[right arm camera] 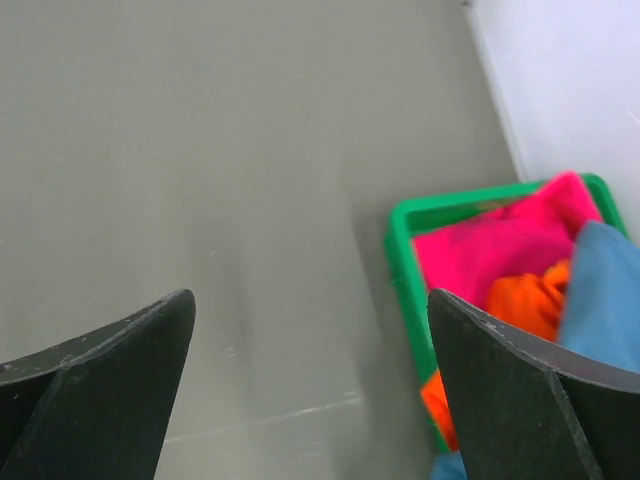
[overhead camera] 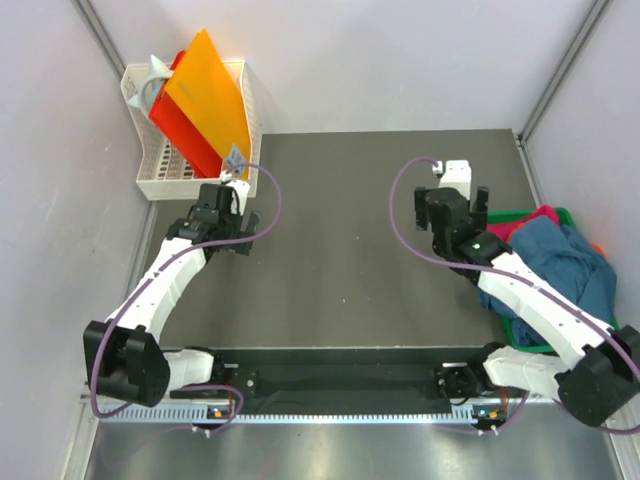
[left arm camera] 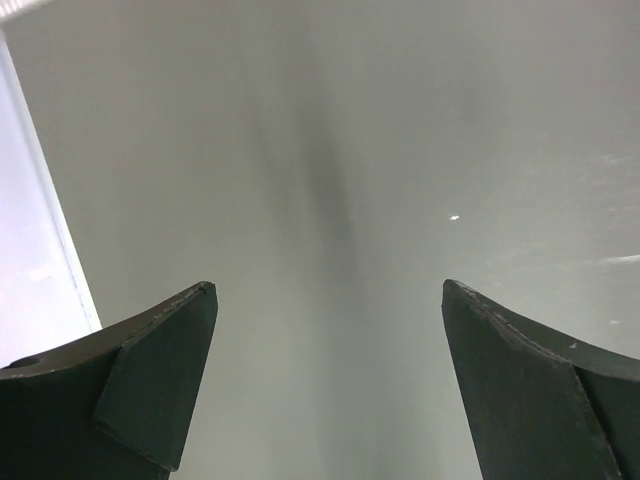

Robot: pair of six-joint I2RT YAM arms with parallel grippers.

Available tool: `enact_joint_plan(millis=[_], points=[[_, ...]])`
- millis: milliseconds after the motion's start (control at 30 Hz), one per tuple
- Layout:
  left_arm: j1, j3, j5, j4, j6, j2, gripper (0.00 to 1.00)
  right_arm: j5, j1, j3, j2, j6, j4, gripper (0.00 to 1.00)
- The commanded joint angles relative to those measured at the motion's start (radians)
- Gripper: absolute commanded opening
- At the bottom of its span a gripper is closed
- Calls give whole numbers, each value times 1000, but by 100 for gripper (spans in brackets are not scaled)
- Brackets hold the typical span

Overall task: Fold and stack the t-shirts
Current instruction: Grab crumpled tshirt from bin with the right arm

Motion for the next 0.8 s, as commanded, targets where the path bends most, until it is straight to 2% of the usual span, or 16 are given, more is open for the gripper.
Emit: enact_joint_plan(millis=[0,133,267,467,567,700,767], points=[[-32,150,36,-25,-6,18,97,0,78,145,142,7,39,100],[-107,279,-76,-37,35,88,95,19,112,269,266,23,-1,100],[-248,333,-217,12,113,150,95,42,110,361,310,-24,-1,100],[-266,459,-228,32,60,262,95,5,-1,417,275,19,-76,100],[-258,405,-213,78,44,247,95,-16,-101,354,183,43,-116,100],[-256,209,-178,184,56,162,95,-4,-259,233,-5,43,-167,100],[-247,167,-168,210,50,125,96,19,-296,168,-67,54,-185,100]])
